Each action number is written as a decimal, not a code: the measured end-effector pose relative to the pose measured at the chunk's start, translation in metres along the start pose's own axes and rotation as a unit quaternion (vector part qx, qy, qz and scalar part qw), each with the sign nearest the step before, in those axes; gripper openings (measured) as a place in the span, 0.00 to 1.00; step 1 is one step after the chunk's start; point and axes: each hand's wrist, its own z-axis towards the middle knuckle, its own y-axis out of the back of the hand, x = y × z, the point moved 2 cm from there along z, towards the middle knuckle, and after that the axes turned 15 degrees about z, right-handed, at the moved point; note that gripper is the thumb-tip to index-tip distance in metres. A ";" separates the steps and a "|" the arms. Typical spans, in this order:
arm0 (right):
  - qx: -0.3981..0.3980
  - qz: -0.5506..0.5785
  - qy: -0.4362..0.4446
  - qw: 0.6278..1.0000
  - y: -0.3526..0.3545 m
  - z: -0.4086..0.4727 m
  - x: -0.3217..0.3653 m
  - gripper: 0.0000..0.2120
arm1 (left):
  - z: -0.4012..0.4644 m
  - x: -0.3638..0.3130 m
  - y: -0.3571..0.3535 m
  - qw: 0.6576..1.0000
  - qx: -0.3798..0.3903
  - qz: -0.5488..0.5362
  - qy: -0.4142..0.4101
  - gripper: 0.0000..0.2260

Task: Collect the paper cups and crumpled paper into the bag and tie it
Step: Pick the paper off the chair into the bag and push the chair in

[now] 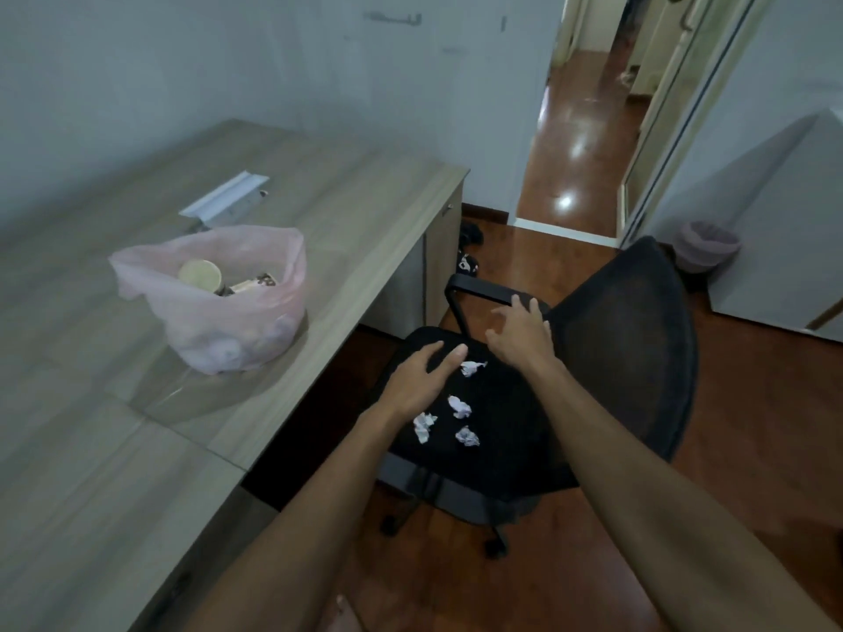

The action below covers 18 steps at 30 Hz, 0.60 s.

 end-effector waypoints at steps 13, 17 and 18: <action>0.084 0.161 0.007 0.983 -0.138 0.057 0.195 0.23 | 0.042 0.114 0.233 0.945 -0.290 0.142 0.038 0.21; 0.133 0.185 -0.064 0.972 -0.186 0.066 0.237 0.33 | 0.059 0.140 0.297 0.920 -0.345 0.182 0.044 0.18; 0.145 0.192 -0.088 0.967 -0.199 0.069 0.243 0.39 | 0.065 0.147 0.310 0.914 -0.349 0.200 0.046 0.19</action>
